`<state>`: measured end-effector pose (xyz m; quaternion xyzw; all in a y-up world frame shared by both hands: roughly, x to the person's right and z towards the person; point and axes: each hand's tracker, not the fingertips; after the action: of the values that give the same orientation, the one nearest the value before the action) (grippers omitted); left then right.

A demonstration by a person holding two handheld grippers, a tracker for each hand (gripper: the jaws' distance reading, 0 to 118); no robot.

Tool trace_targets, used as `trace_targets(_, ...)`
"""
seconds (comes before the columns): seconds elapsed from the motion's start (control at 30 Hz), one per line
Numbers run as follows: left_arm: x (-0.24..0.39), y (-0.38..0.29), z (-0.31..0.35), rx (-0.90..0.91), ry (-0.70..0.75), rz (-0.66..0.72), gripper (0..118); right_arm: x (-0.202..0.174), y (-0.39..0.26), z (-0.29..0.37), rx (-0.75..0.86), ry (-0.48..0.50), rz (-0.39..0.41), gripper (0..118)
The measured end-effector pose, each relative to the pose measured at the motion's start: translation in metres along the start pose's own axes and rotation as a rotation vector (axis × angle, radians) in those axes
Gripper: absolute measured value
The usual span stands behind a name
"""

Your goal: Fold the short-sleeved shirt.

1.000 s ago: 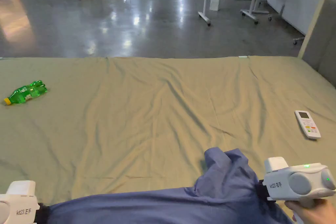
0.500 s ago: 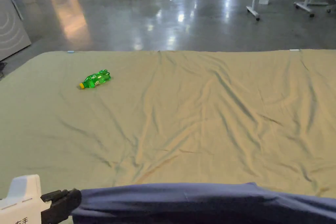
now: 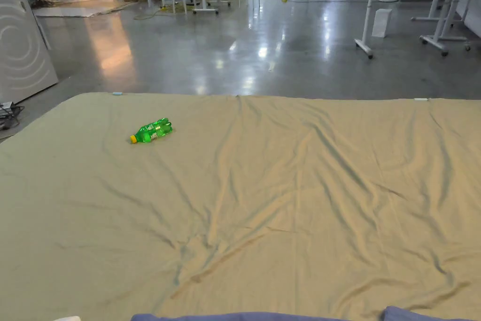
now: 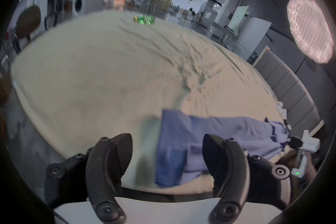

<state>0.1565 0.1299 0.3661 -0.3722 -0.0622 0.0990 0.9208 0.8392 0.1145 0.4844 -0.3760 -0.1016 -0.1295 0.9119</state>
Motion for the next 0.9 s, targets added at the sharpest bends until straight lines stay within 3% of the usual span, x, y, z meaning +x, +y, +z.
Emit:
trace_targets(0.07, 0.007, 0.018, 0.021, 0.106, 0.063, -0.098, 81, 0.0, 0.011, 0.024, 0.074, 0.041, -0.045, 67)
trace_targets(0.17, 0.037, 0.048, 0.07, 0.273, 0.029, -0.202, 81, -0.002, 0.03, 0.064, 0.26, 0.096, -0.1, 68)
trace_targets(0.27, 0.07, 0.067, 0.113, 0.384, 0.019, -0.189, 81, -0.034, 0.052, 0.111, 0.449, 0.08, -0.021, 68)
trace_targets(0.37, 0.105, 0.07, 0.146, 0.522, -0.046, -0.213, 81, -0.092, 0.066, 0.159, 0.617, 0.08, 0.043, 68)
trace_targets(0.53, 0.151, 0.068, 0.166, 0.636, -0.095, -0.336, 80, -0.144, 0.072, 0.18, 0.698, 0.132, 0.199, 68)
trace_targets(0.6, 0.163, 0.065, 0.166, 0.631, -0.101, -0.369, 77, -0.156, 0.072, 0.176, 0.699, 0.151, 0.241, 62)
trace_targets(0.67, 0.172, 0.063, 0.164, 0.634, -0.136, -0.431, 59, -0.166, 0.069, 0.173, 0.684, 0.166, 0.249, 37)
trace_targets(0.7, 0.176, 0.062, 0.163, 0.629, -0.128, -0.448, 45, -0.167, 0.068, 0.168, 0.671, 0.17, 0.253, 22)
trace_targets(0.73, 0.179, 0.061, 0.162, 0.606, -0.116, -0.46, 21, -0.171, 0.066, 0.165, 0.656, 0.171, 0.259, 12)
trace_targets(0.77, 0.182, 0.059, 0.161, 0.601, -0.109, -0.462, 8, -0.175, 0.064, 0.163, 0.647, 0.157, 0.27, 12)
trace_targets(0.9, 0.181, 0.051, 0.154, 0.542, -0.207, -0.396, 0, -0.178, 0.057, 0.157, 0.618, 0.154, 0.281, 1)
